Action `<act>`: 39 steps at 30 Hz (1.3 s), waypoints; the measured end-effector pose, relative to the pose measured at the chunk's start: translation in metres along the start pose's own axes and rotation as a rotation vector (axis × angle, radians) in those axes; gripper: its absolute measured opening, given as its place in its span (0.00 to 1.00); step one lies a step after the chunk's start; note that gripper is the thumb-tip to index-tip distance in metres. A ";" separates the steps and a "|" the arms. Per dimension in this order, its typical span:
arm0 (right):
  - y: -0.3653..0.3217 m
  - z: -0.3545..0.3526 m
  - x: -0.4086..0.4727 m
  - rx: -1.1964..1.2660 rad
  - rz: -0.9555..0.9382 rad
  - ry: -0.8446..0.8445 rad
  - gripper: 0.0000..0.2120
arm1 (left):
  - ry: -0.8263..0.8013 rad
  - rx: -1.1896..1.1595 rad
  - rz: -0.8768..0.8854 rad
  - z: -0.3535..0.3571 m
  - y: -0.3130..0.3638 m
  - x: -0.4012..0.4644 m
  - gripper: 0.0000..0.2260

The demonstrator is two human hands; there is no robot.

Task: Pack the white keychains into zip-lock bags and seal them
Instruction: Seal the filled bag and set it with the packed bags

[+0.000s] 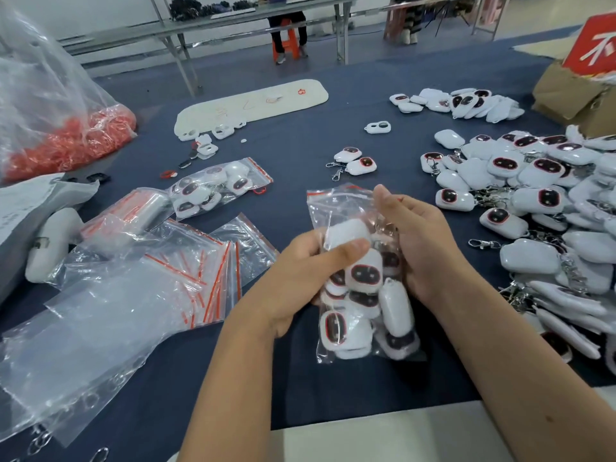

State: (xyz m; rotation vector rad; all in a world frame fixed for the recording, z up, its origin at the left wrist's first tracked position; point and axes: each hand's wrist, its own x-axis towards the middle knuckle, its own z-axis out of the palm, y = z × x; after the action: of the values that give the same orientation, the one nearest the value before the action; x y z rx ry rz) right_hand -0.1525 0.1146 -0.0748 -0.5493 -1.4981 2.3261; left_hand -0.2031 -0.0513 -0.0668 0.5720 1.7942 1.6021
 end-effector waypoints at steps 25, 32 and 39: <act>0.004 -0.018 0.009 -0.596 -0.174 -0.025 0.09 | 0.566 -0.022 0.136 -0.009 -0.002 0.009 0.06; -0.001 -0.029 0.010 -0.646 -0.232 -0.095 0.03 | 0.568 0.029 0.106 -0.016 -0.005 0.007 0.14; -0.003 -0.035 0.011 -0.419 -0.173 -0.137 0.08 | 0.573 -0.002 0.175 -0.020 -0.004 0.006 0.18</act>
State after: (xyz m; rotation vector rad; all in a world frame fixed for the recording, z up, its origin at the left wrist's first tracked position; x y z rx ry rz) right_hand -0.1451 0.1480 -0.0868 -0.3444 -2.0288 1.9596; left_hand -0.2217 -0.0615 -0.0711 0.2862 2.1944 2.0350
